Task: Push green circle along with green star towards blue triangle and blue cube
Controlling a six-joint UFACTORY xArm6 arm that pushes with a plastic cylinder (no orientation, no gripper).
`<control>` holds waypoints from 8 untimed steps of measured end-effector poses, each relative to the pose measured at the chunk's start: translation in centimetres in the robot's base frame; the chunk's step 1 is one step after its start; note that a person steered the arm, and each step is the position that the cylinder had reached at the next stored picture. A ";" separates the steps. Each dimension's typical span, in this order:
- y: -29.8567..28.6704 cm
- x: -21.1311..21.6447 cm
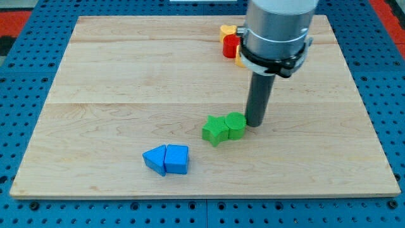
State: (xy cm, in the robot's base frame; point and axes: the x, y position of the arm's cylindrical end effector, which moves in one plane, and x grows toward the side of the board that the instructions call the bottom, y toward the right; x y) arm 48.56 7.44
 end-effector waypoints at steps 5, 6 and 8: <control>-6.4 4.6; -6.4 4.4; -4.0 3.6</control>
